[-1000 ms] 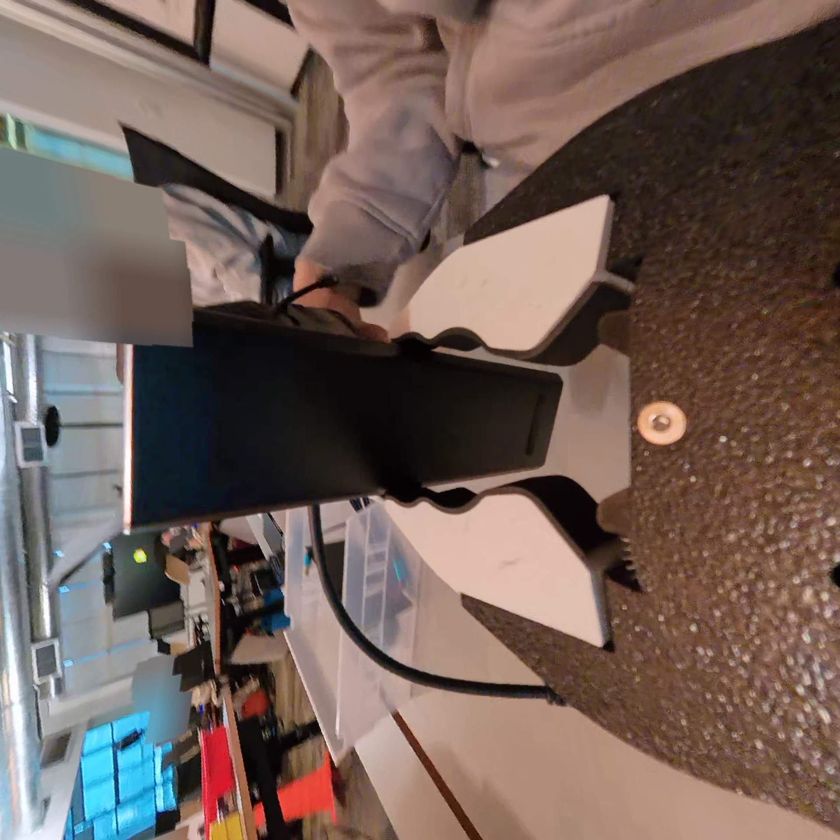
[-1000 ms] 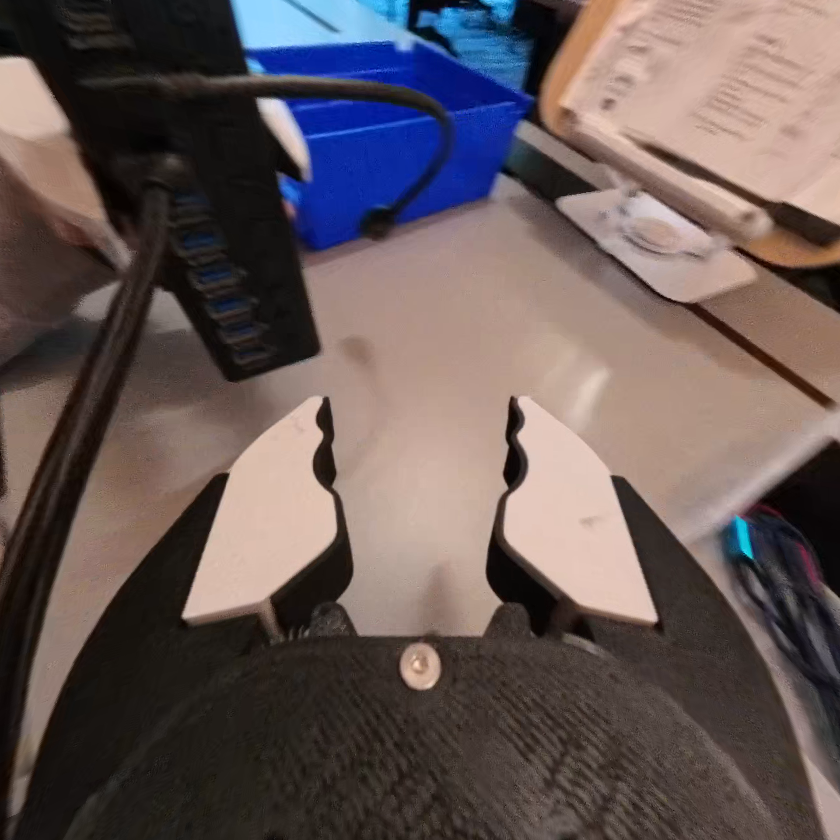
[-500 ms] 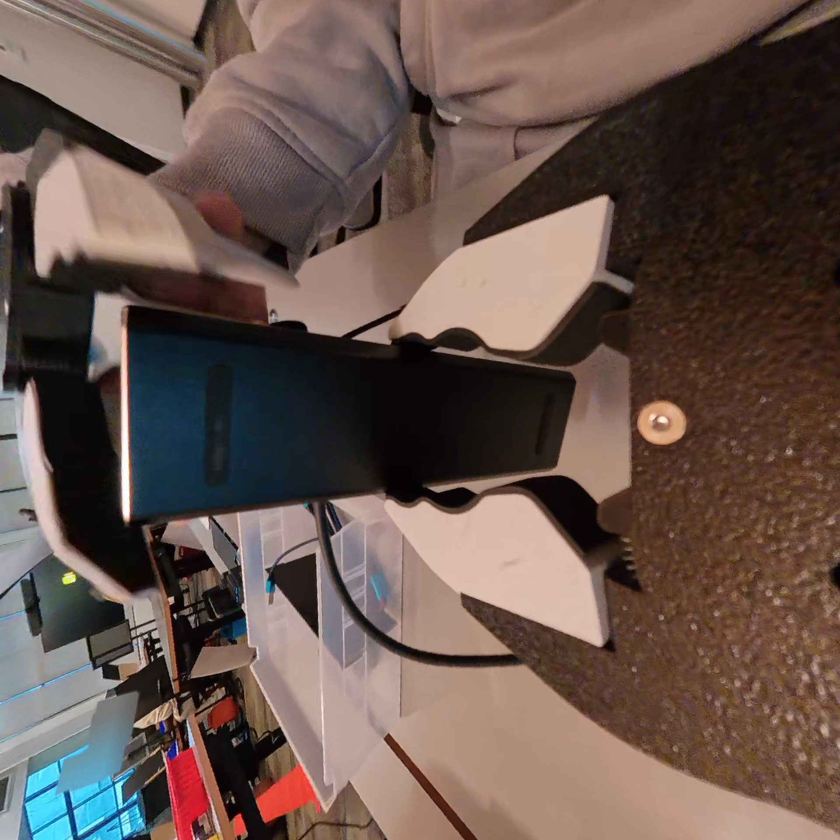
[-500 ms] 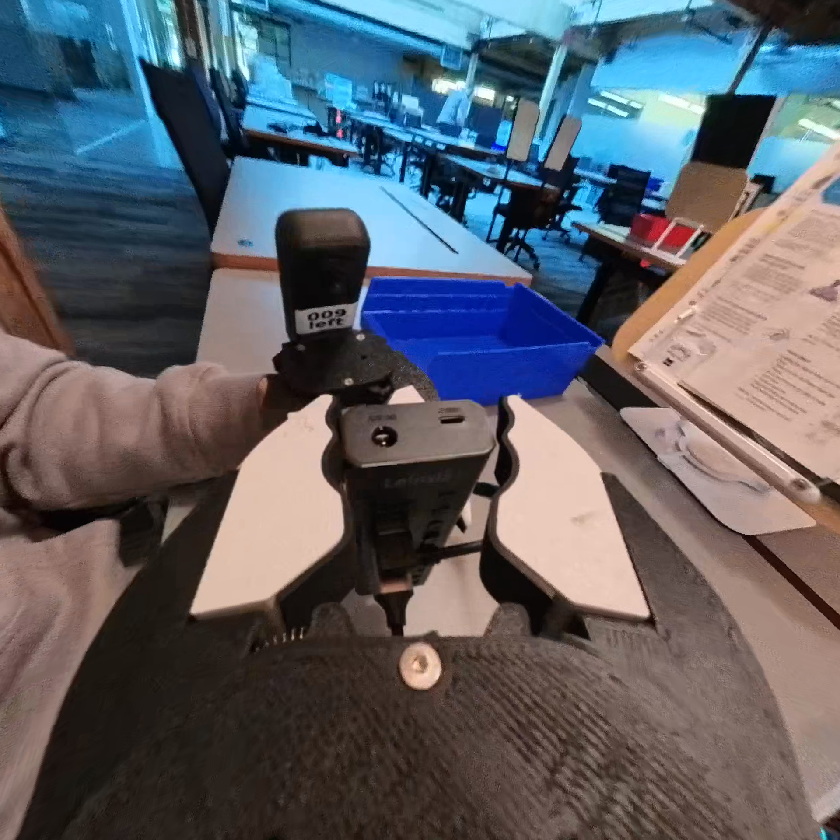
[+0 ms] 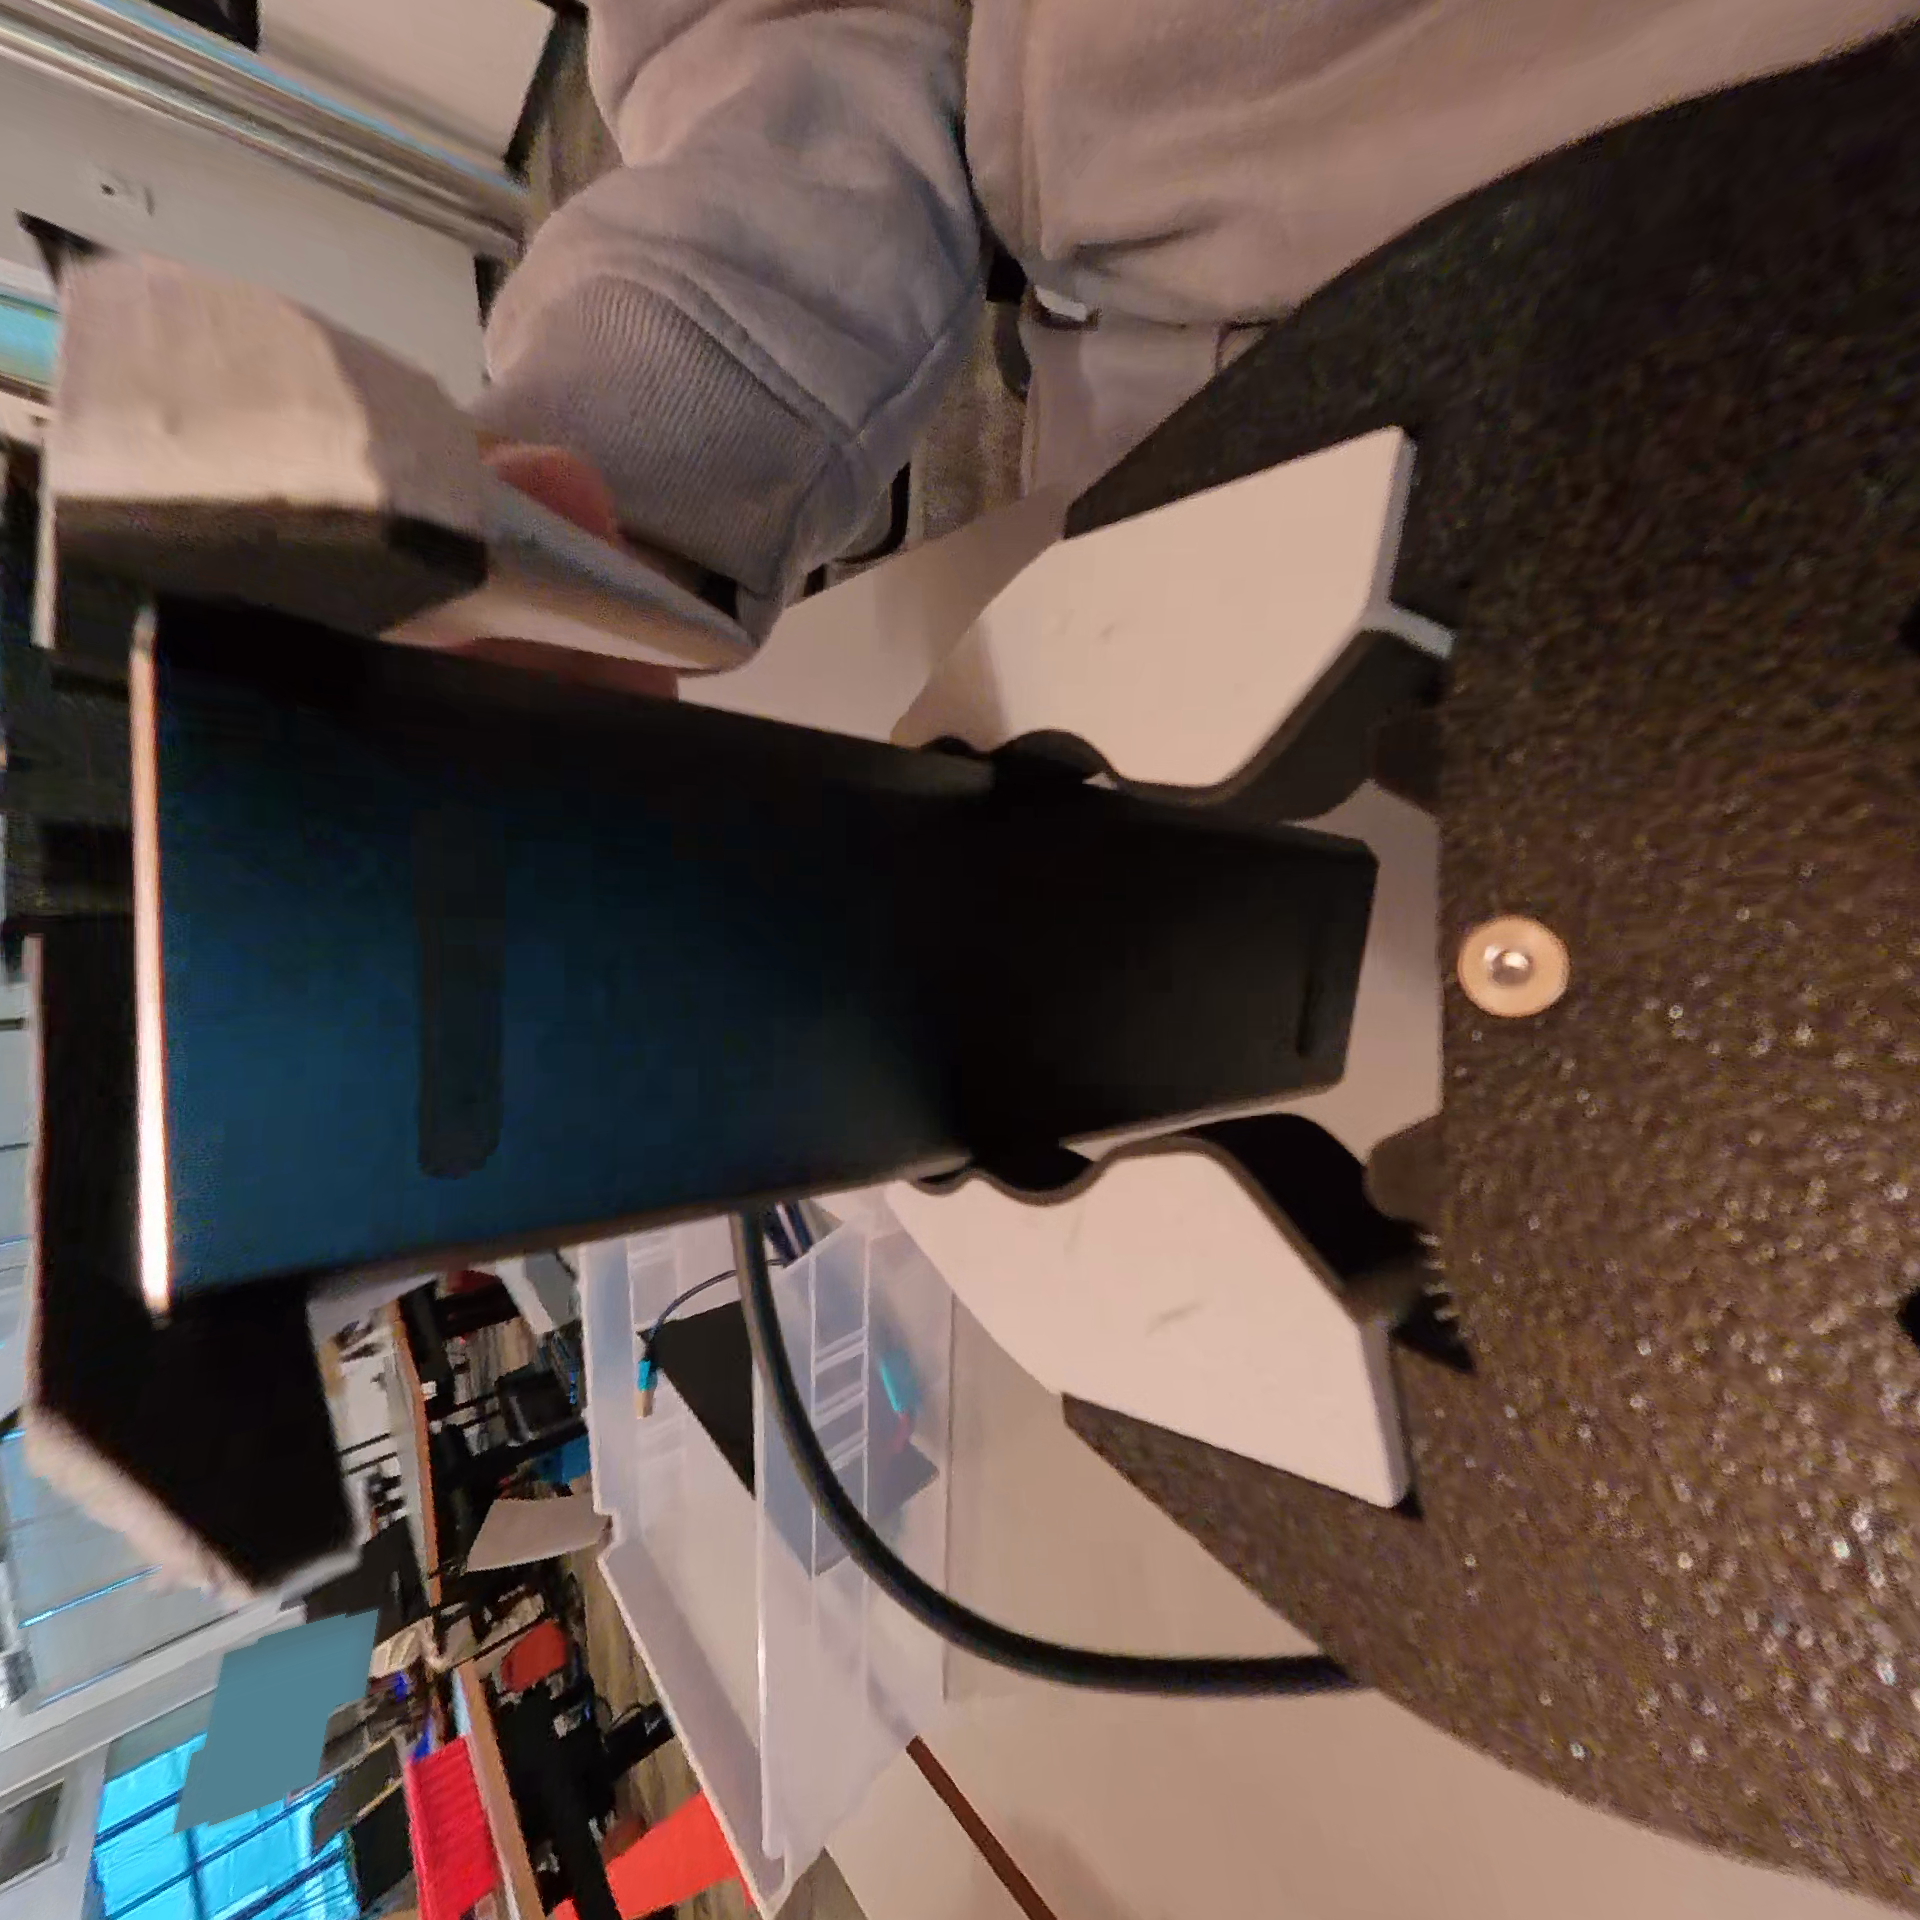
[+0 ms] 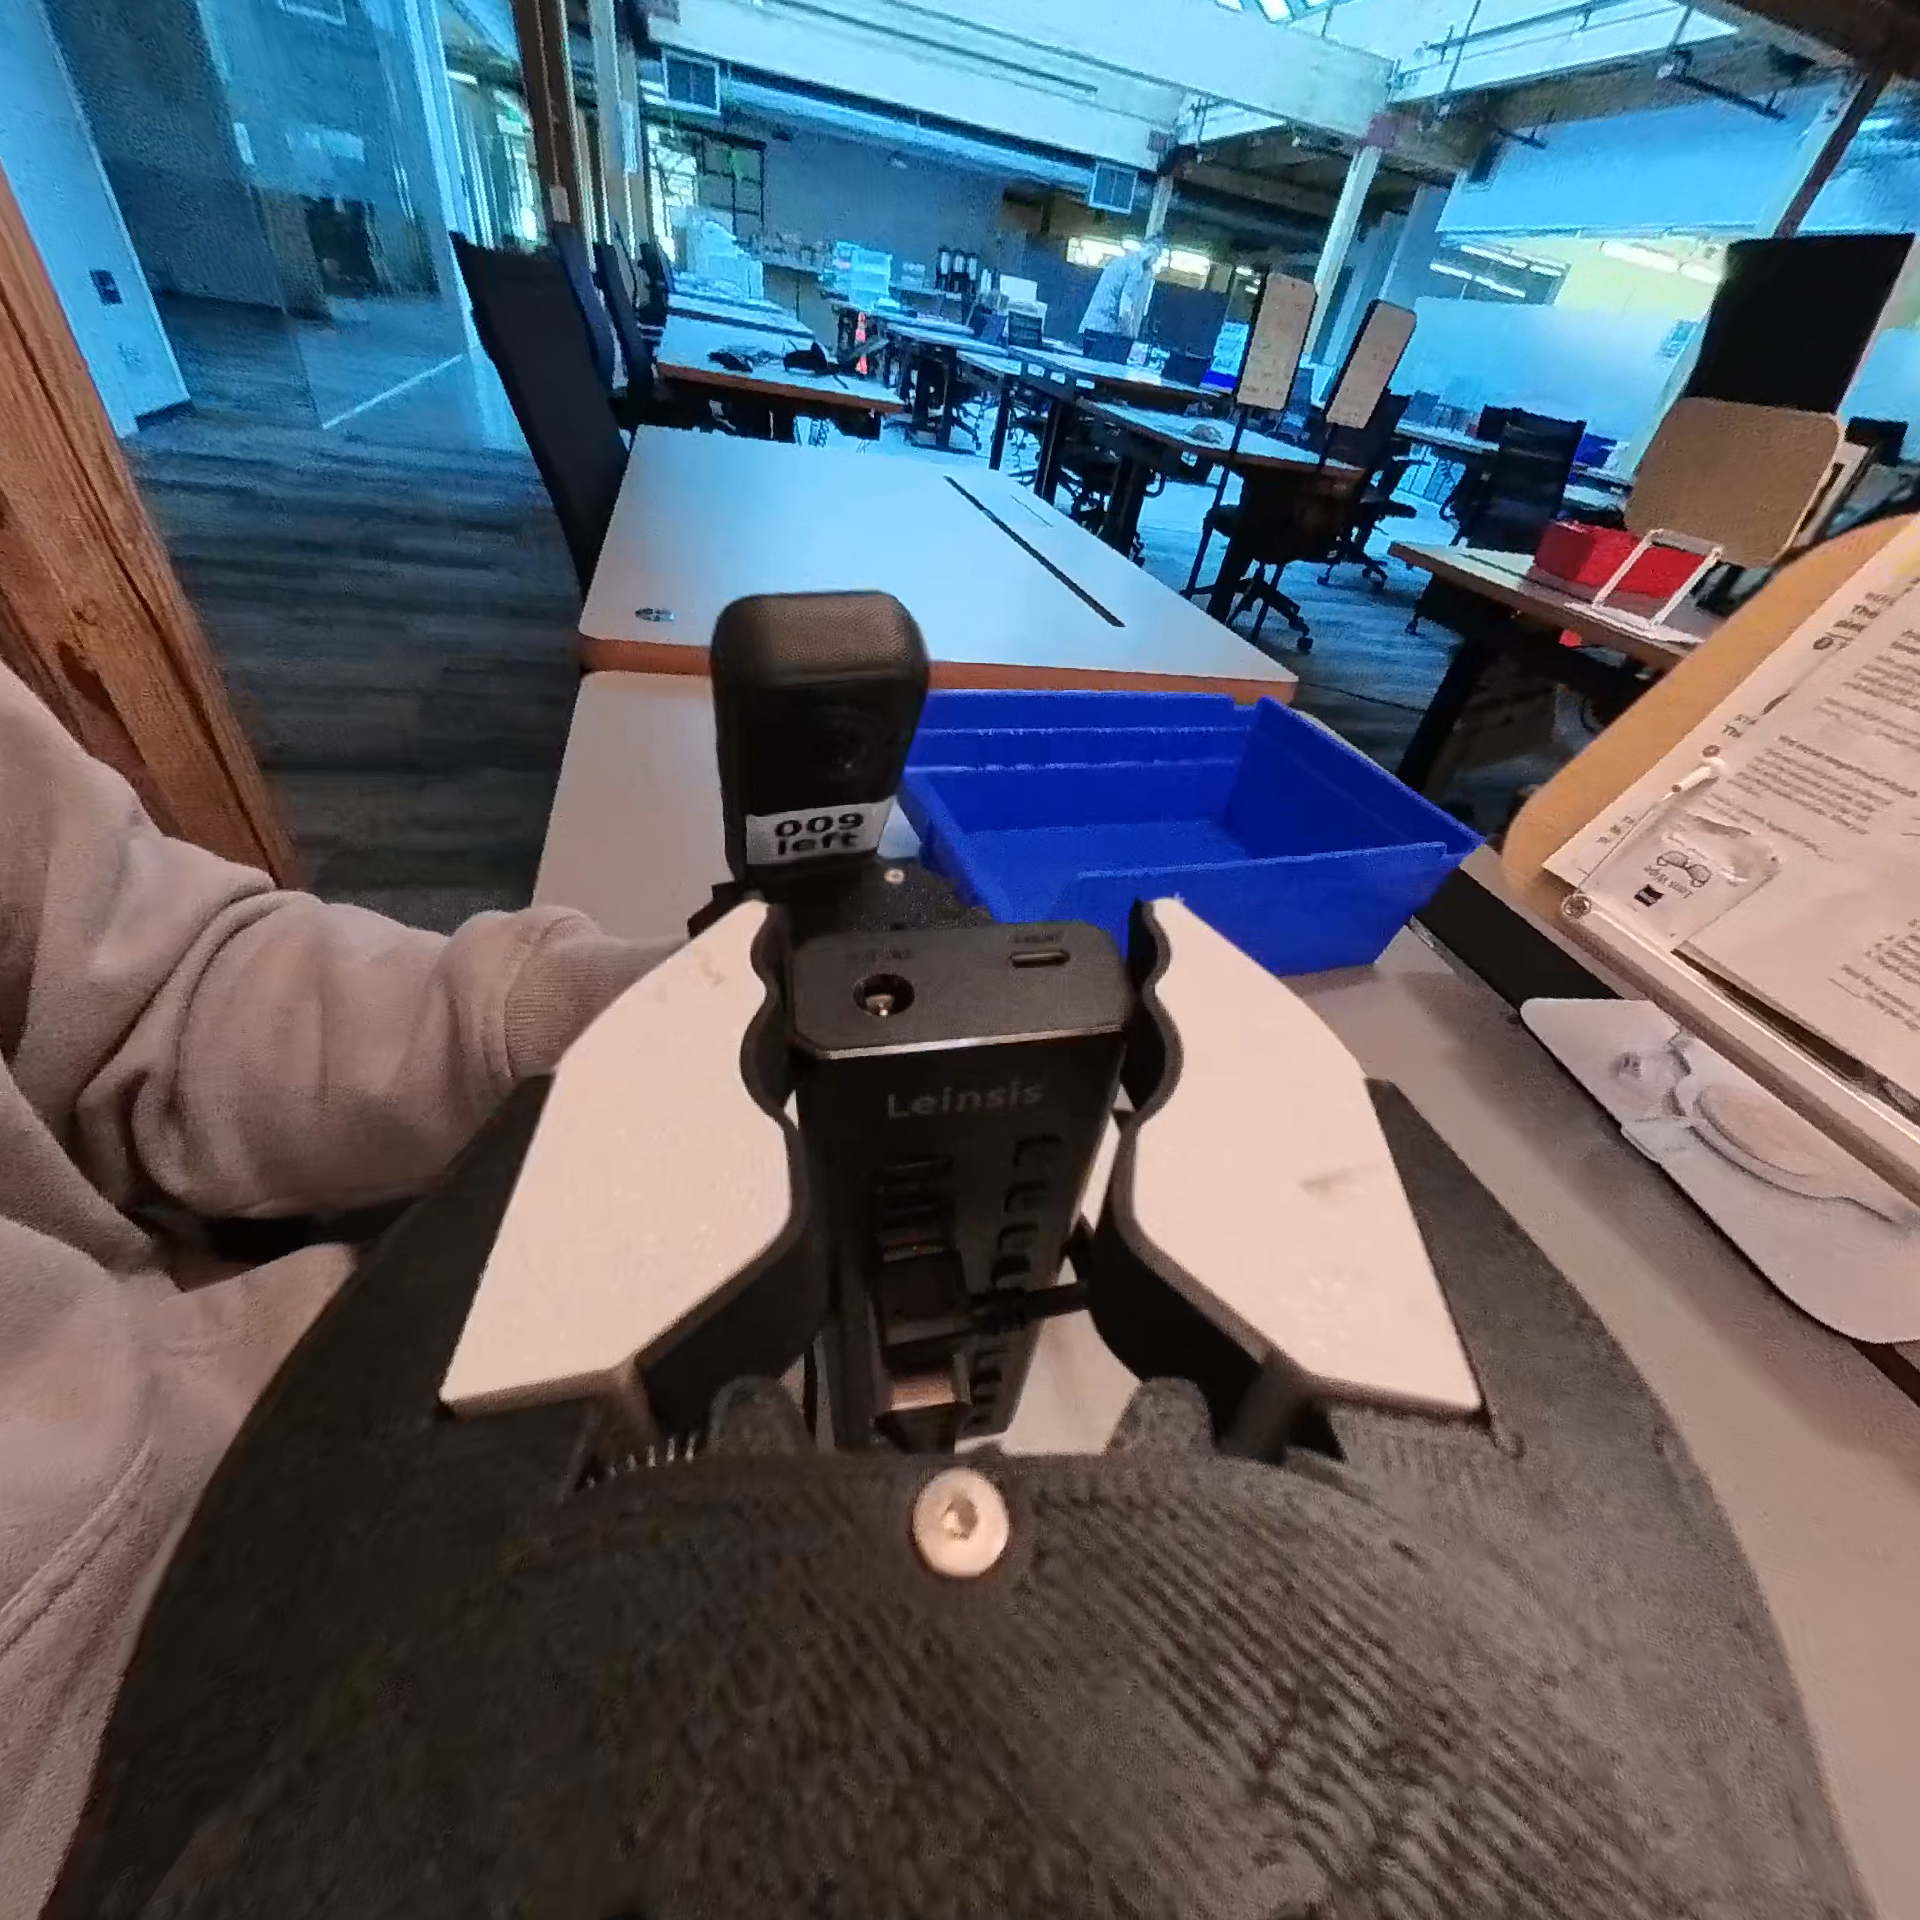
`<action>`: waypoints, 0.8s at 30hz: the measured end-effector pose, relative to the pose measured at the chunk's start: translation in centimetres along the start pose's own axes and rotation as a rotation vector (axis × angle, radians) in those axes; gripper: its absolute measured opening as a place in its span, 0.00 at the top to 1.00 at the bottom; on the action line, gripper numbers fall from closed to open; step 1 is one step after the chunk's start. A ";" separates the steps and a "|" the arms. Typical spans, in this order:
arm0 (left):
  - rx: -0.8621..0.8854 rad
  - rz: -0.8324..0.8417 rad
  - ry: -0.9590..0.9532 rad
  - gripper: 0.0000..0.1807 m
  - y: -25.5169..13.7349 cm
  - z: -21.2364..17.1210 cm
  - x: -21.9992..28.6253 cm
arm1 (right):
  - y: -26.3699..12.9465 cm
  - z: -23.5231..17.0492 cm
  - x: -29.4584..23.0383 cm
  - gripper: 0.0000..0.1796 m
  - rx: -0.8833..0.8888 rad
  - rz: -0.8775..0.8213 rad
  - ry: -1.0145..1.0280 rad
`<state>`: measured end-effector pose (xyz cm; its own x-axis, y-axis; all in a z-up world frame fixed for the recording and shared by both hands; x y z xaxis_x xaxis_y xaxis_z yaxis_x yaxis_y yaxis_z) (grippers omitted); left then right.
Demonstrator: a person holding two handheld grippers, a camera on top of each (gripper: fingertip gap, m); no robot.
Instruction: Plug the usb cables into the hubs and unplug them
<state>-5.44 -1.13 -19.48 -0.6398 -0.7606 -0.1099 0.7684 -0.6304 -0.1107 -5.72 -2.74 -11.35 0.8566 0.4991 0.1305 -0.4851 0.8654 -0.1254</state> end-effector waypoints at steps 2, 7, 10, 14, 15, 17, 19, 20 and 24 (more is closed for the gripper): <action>-0.029 0.003 0.011 0.61 0.1 -0.3 0.0 | 0.3 -0.2 -0.1 0.65 -0.017 0.014 -0.013; -0.020 -0.016 0.000 0.60 0.6 -0.6 0.5 | 1.2 -0.1 -0.3 0.65 -0.017 0.063 0.000; -0.056 -0.020 -0.003 0.60 1.3 -1.3 0.5 | 1.0 -0.8 0.0 0.65 -0.076 0.061 -0.003; -0.032 0.003 0.004 0.60 1.7 -1.7 0.3 | 1.1 -1.2 0.2 0.65 -0.092 0.074 -0.001; -0.031 0.006 -0.006 0.60 1.7 -1.7 0.2 | 1.1 -1.3 0.3 0.65 -0.100 0.075 0.005; -0.023 0.025 -0.031 0.60 1.9 -1.8 0.0 | 1.1 -1.3 0.7 0.65 -0.098 0.055 0.002; -0.013 0.048 -0.042 0.60 2.0 -1.8 -0.3 | 1.2 -1.3 1.0 0.65 -0.091 0.034 0.013; -0.009 0.051 -0.049 0.60 2.0 -1.8 -0.4 | 1.1 -1.4 0.8 0.62 -0.102 0.030 0.010; 0.063 0.037 -0.124 0.60 0.9 -1.2 -1.3 | -1.7 -2.0 0.8 0.67 -0.148 -0.054 0.006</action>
<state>-3.93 -0.51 -20.64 -0.6075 -0.7942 0.0107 0.7931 -0.6073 -0.0457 -3.80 -3.92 -12.99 0.8822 0.4511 0.1350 -0.4074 0.8750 -0.2615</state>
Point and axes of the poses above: each gripper's, where its closed fingertips meet, y out along the fingers, z out of its top, x = y × z across the jaws, the point moved 4 cm from there along -y, back along the fingers, and after that the axes turned 10 degrees about z, right-handed, at the moved point
